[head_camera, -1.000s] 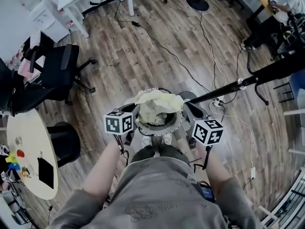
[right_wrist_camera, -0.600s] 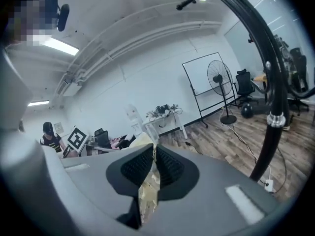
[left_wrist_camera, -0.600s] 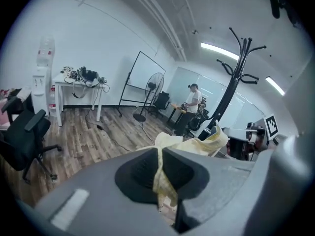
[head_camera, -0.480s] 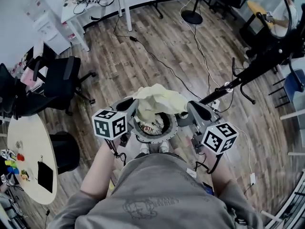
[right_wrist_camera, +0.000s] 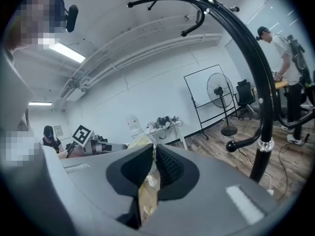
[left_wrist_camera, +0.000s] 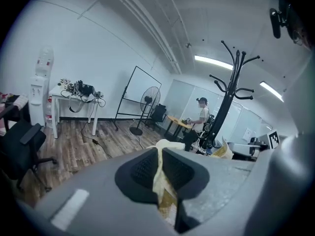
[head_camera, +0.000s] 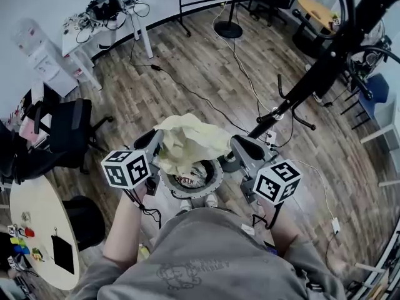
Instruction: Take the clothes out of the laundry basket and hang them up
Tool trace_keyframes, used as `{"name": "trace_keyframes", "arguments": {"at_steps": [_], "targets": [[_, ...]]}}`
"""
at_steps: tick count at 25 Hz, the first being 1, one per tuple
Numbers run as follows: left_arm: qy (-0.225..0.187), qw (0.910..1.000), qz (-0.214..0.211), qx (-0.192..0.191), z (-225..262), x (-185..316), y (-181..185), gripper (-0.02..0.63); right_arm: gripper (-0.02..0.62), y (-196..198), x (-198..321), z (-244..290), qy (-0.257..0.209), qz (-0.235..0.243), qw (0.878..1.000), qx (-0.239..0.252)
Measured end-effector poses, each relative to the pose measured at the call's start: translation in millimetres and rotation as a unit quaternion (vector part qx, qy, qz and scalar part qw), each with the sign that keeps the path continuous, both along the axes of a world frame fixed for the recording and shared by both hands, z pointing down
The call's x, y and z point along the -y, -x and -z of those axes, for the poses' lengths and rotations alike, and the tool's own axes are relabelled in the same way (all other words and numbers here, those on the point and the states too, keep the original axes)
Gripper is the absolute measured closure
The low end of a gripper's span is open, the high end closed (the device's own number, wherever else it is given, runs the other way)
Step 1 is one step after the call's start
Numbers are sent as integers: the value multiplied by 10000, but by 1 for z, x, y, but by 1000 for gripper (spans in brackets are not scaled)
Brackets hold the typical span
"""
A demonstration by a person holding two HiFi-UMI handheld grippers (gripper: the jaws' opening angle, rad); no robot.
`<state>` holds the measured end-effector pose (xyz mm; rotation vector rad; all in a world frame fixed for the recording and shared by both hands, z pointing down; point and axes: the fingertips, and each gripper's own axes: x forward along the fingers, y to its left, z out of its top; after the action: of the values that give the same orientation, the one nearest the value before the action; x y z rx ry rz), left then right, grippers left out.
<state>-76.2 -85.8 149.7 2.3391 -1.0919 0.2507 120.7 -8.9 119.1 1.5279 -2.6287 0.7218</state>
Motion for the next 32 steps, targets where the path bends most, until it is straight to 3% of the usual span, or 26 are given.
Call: {"name": "trace_keyframes", "arguments": {"at_steps": [6,8,11,13,19,25,29,32], "targets": [[-335,9994,-84,-55,31,45,-32,577,551,-36,43,28,-442,-387,9983,4],[-513,9986,-93,-78,49,65,-44,577,551,-49,57,47,-767,-527,9950,-374],[-733,9972,-145,-19,73,92,-60,577,550,-66,72,70,-1277,-870,9802,-1236],[-871,9958,-261,42,87,109,-75,577,551,-74,81,81,-1401,-1008,9761,-1324],[-1180,9917,-514,-7,113,146,-123,577,551,-108,103,81,-1316,-1359,9737,-1270],[-1076,9903,-855,192,91,157,-175,577,551,-154,107,60,-1034,-1743,9715,-1229],[-1006,9910,-885,37,91,162,-196,577,551,-163,99,63,-1075,-1758,9709,-1223],[-1082,9876,-1139,-71,100,151,-220,577,551,-170,84,77,-1204,-1828,9680,-1225]]}}
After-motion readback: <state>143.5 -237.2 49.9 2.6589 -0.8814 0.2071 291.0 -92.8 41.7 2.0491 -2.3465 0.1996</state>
